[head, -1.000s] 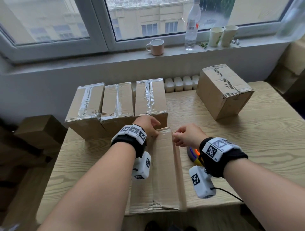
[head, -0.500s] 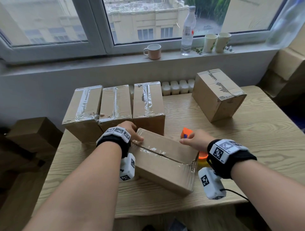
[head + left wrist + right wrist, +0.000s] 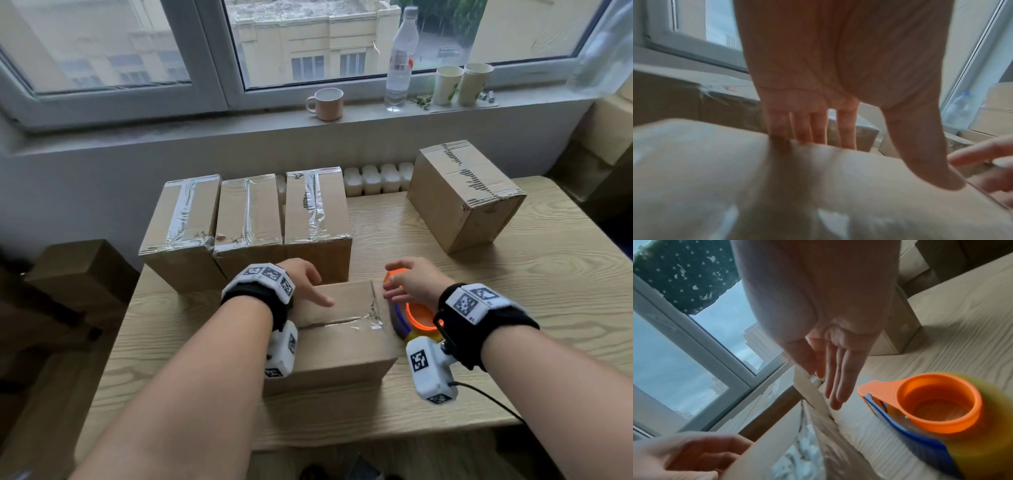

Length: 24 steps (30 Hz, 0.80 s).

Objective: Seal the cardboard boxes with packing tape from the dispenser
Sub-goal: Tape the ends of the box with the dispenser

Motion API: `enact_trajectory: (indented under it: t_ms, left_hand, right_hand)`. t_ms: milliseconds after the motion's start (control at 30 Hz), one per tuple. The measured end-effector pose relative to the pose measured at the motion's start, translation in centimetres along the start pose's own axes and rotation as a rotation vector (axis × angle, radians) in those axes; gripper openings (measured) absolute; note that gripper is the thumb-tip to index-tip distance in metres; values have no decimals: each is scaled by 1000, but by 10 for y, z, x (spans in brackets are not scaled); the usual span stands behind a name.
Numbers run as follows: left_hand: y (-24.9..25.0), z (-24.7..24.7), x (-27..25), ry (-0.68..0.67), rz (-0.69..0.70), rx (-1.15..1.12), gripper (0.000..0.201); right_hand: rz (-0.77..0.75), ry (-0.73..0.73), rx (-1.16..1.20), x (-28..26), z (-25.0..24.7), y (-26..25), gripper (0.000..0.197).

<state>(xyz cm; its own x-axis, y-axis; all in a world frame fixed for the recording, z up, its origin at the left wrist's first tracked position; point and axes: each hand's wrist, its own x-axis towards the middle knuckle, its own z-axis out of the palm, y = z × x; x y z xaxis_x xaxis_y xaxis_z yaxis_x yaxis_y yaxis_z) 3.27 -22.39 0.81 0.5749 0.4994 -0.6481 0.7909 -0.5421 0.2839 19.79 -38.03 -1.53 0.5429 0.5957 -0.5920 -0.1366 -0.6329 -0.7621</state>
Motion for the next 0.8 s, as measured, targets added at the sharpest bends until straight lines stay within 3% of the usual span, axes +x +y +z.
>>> enact_trajectory:
  t_ms: [100, 233, 400, 500, 600, 633, 667, 733, 800]
  left_hand:
    - [8, 14, 9, -49, -6, -17, 50]
    - [2, 12, 18, -18, -55, -75, 50]
    - [1, 9, 24, -4, -91, -123, 52]
    - [-3, 10, 27, -45, -103, -137, 55]
    - [-10, 12, 30, -65, -114, -180, 57]
    - [-11, 13, 31, -68, -116, -191, 56]
    - [-13, 14, 32, -70, -118, -200, 55]
    - [-14, 15, 32, -76, -124, -217, 54]
    - [-15, 15, 33, -94, -130, -232, 53]
  right_hand:
    - [-40, 136, -192, 16, -9, 13, 24]
    - [3, 241, -584, 30, -24, 37, 11]
    - [56, 216, -770, 40, -15, 61, 41]
    - [-14, 117, -828, 44, -9, 68, 27]
    - [-141, 135, -782, 52, -6, 77, 87]
    - [-161, 139, -790, 55, -6, 80, 95]
    - [-153, 129, -792, 58, -4, 83, 92]
    - [-89, 135, -786, 59, -1, 83, 68]
    - [-93, 178, -766, 59, 3, 82, 63]
